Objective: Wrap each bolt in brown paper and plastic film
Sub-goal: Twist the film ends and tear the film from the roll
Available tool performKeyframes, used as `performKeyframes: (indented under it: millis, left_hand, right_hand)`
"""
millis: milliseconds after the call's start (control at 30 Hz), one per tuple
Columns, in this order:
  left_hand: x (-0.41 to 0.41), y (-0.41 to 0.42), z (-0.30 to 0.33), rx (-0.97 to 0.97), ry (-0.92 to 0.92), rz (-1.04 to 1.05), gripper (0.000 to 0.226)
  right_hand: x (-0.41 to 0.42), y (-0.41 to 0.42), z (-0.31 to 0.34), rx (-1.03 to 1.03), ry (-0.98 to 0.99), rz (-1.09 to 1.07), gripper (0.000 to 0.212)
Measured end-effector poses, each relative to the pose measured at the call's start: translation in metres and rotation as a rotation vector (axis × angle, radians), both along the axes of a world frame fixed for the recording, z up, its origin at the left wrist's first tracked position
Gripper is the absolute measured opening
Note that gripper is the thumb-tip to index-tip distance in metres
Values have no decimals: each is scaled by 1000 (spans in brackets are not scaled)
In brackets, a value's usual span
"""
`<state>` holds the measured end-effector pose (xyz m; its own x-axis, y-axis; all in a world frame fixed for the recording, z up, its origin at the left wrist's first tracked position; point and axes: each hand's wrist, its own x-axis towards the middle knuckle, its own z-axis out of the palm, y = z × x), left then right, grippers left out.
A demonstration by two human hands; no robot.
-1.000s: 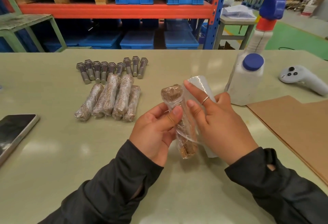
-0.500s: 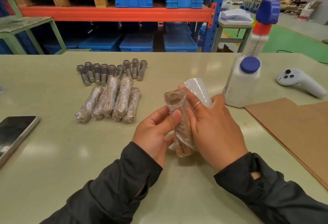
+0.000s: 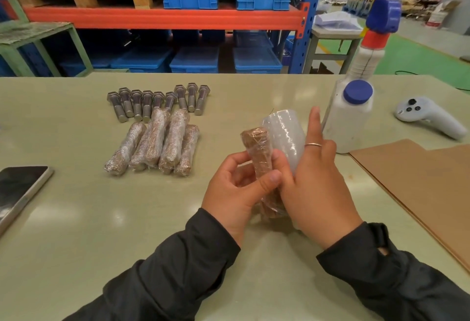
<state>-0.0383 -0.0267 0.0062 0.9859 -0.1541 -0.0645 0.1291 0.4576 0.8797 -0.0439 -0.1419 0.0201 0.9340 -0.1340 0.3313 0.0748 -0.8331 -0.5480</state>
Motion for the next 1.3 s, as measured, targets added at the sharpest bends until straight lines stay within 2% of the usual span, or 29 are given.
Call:
performKeyframes:
  millis: [100,233,333,467,600,767,1033,1167,1300]
  left_hand:
    - [2,0,-2,22,13,35,56]
    - [5,2,-3,2,9,1,48]
    - [6,4,-3,-46,51,-8,46]
    - [7,9,-3,-88,102,-18,37]
    - [7,10,0,-110,76,-45,32]
    - [6,8,2,-103,41,-81,32]
    - [2,11,7,-53,-71,-179,34]
    - [0,10,8,-71,-90,-215,28]
    - [0,10,7,-118,-62,-211,24]
  right_hand:
    - [7,-11,1,221,104,31,83]
    - [13,-21,3,395,204,116,46]
    - [12,-23,1,430,254,143,37]
    - [12,-27,0,464,228,119,34]
    - [17,-31,2,365,120,81,52]
    - [22,-36,-2,206,88,49,64]
    - [24,-31,2,88,38,58,66]
    - [19,-25,2,54,37,53,71]
    - [10,-18,1,-30,-52,17,76]
